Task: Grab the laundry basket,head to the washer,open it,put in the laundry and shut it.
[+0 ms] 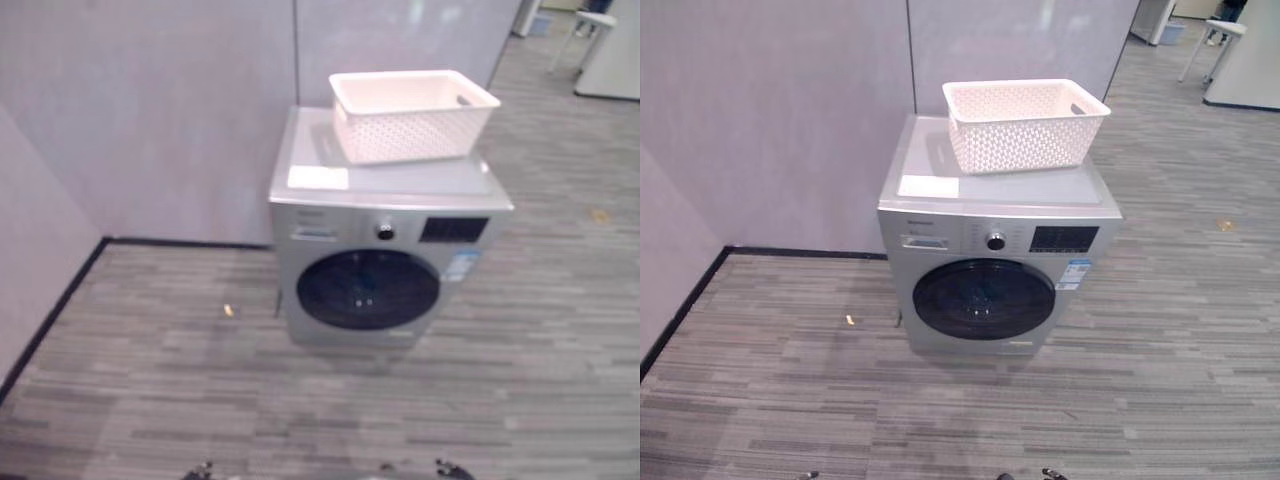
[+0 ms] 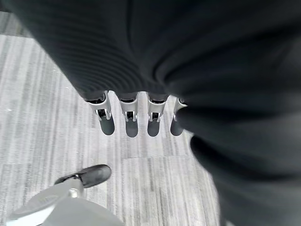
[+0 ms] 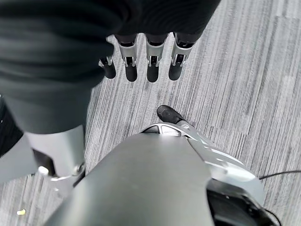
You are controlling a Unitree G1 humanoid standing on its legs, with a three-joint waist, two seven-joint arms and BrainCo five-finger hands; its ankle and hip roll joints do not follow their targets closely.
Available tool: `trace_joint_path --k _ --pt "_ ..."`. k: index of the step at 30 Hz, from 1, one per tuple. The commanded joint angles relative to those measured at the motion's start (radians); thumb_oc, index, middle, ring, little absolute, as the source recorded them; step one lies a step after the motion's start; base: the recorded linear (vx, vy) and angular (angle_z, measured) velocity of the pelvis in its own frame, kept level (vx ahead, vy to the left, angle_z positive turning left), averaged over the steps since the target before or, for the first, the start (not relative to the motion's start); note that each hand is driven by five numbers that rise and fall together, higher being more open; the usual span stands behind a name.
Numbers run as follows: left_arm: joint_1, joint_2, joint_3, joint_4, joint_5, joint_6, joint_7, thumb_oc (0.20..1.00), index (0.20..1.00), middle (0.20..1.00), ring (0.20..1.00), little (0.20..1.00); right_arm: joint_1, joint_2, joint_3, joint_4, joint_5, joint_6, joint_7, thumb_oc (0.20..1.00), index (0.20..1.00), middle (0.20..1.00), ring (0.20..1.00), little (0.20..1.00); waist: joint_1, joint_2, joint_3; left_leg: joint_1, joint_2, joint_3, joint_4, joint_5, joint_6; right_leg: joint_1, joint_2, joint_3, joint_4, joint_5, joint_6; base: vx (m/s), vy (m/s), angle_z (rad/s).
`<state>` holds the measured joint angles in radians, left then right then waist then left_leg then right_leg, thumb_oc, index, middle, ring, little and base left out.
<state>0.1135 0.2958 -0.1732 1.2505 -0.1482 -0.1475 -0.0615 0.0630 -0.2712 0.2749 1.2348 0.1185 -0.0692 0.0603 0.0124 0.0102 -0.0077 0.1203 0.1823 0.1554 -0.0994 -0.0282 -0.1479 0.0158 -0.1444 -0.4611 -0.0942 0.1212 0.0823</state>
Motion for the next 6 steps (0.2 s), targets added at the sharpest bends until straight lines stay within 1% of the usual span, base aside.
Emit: trace_joint_path --k 1,6 --pt "-0.093 0.017 -0.002 0.002 0.014 -0.024 0.028 1.000 1.000 1.000 1.000 1.000 -0.051 0.027 0.000 0.072 -0.014 -0.004 -0.003 1.000 1.000 1.000 1.000 1.000 0.015 -0.026 0.019 0.007 -0.037 0.015 0.019 -0.002 0.070 0.034 -0.011 0.041 0.019 -0.084 0.029 -0.03 0.031 0.17" --pt "-0.096 0.008 -0.007 -0.006 0.013 -0.026 0.035 1.000 1.000 1.000 1.000 1.000 -0.051 0.034 0.014 0.074 -0.021 0.000 -0.003 1.000 1.000 1.000 1.000 1.000 0.018 -0.030 0.016 0.007 -0.041 0.010 0.013 -0.001 0.073 0.037 -0.014 0.044 0.015 -0.082 0.032 0.00 0.004 0.02"
